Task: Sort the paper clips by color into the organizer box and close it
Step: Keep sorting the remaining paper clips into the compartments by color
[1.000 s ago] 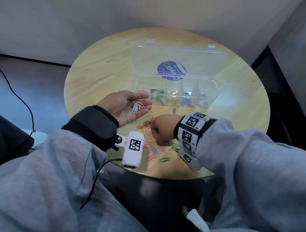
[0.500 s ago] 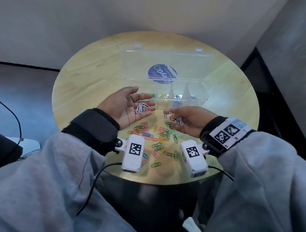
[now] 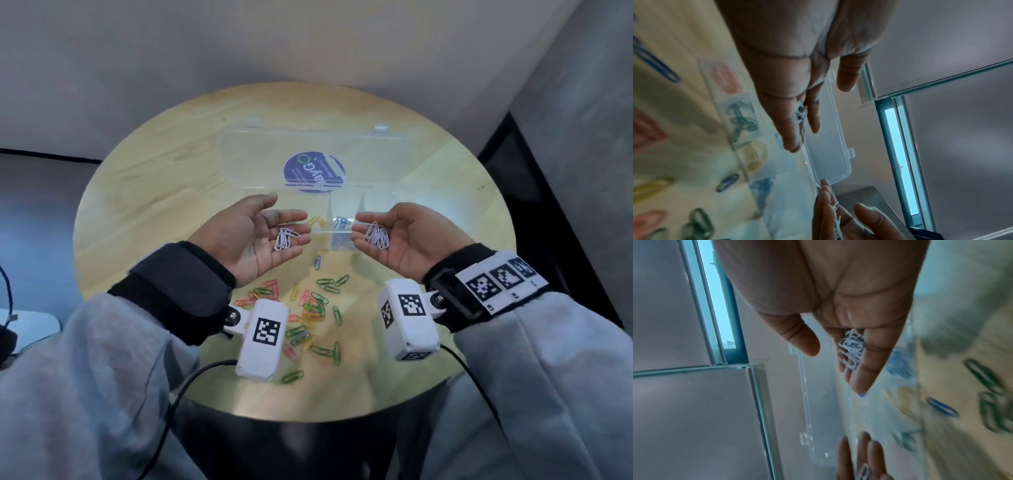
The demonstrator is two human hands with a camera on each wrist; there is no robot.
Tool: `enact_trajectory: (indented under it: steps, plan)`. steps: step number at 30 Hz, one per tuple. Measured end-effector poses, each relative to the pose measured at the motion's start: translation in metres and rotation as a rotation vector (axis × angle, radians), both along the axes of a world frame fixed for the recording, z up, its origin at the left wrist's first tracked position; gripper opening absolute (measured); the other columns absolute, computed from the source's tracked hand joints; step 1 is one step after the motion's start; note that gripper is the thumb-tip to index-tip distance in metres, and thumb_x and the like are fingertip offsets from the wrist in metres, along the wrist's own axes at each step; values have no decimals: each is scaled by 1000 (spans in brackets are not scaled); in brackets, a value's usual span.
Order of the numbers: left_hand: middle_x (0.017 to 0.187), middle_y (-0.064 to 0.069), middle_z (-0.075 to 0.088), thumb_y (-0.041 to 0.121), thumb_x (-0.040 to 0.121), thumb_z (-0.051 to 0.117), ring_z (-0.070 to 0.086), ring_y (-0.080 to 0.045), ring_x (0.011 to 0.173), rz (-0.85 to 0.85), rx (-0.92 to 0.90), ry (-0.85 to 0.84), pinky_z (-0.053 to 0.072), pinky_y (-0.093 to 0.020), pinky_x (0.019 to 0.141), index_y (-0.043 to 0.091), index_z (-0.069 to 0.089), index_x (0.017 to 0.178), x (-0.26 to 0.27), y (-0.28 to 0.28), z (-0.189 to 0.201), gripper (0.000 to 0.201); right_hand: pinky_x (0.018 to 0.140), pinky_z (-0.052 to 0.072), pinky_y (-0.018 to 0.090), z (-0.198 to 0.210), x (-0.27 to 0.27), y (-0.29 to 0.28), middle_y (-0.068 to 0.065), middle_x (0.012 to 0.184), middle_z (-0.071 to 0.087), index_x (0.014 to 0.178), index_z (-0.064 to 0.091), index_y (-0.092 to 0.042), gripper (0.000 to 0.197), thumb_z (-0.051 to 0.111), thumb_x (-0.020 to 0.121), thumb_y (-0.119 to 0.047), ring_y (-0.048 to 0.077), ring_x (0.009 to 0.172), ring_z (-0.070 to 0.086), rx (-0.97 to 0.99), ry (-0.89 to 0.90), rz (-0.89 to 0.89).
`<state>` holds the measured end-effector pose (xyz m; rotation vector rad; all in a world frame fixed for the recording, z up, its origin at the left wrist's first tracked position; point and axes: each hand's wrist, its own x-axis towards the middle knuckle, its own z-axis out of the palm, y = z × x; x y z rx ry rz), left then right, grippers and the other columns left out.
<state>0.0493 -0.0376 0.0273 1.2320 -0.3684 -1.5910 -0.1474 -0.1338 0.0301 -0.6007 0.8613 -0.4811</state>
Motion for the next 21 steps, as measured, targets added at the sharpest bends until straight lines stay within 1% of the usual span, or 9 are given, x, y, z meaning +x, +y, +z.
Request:
enact_trajectory:
  steps: [4, 6, 10, 12, 14, 16, 19, 20, 21]
  plan:
    - [99, -15, 64, 38, 97, 34, 63, -24, 94, -32, -42, 1, 56, -28, 79, 2, 63, 101, -20, -34, 12, 46, 71, 58, 32, 11, -21, -32, 20, 95, 59, 106, 51, 5, 29, 30, 88, -4, 29, 85, 62, 0, -10, -79]
    - [100, -14, 63, 38, 97, 34, 61, -24, 96, -58, -47, -16, 54, -29, 83, 2, 62, 102, -31, -54, 17, 46, 73, 57, 33, 15, -28, -46, 21, 96, 58, 110, 50, 4, 30, 31, 87, -3, 30, 87, 60, -2, 16, -73]
    - [97, -11, 60, 39, 98, 34, 59, -23, 96, -118, -40, -64, 49, -29, 86, 3, 62, 103, -52, -87, 20, 46, 66, 57, 26, 9, -34, -62, 19, 89, 54, 106, 46, -1, 25, 36, 83, -2, 27, 81, 56, -18, 60, -54]
    - [93, -9, 57, 41, 97, 34, 55, -21, 93, -157, -35, -101, 47, -27, 82, 5, 61, 104, -62, -101, 21, 46, 59, 54, 24, 6, -33, -67, 16, 84, 48, 103, 41, -6, 23, 37, 80, -2, 24, 73, 52, -30, 57, -31]
    - [96, -9, 52, 43, 96, 35, 51, -18, 86, -184, -23, -129, 45, -25, 77, 6, 61, 107, -70, -112, 21, 47, 56, 48, 24, 3, -31, -70, 13, 80, 42, 98, 38, -11, 21, 36, 79, -2, 22, 66, 46, -31, 36, -19]
    - [101, -9, 46, 47, 95, 35, 48, -17, 85, -204, -9, -153, 42, -24, 77, 9, 60, 109, -76, -119, 20, 48, 62, 44, 25, 3, -29, -72, 12, 80, 41, 92, 41, -11, 15, 36, 80, -4, 22, 68, 45, -32, 27, -8]
    - [108, -6, 45, 53, 94, 33, 48, -18, 101, -219, 4, -196, 40, -28, 90, 15, 60, 110, -76, -120, 17, 49, 71, 42, 27, 5, -29, -70, 14, 89, 43, 91, 49, -3, 14, 36, 86, -7, 26, 92, 42, -57, 79, 1]
    - [109, -6, 46, 53, 94, 33, 49, -17, 104, -211, 1, -208, 39, -28, 93, 16, 60, 109, -74, -118, 17, 49, 73, 42, 27, 5, -29, -69, 14, 91, 43, 92, 50, -1, 16, 37, 87, -8, 26, 94, 42, -73, 98, -1]
    - [109, -6, 49, 52, 94, 33, 51, -17, 104, -199, -4, -219, 40, -28, 94, 16, 61, 107, -72, -114, 18, 48, 73, 42, 27, 5, -29, -67, 14, 92, 45, 94, 52, -1, 17, 38, 87, -9, 24, 91, 44, -98, 124, 0]
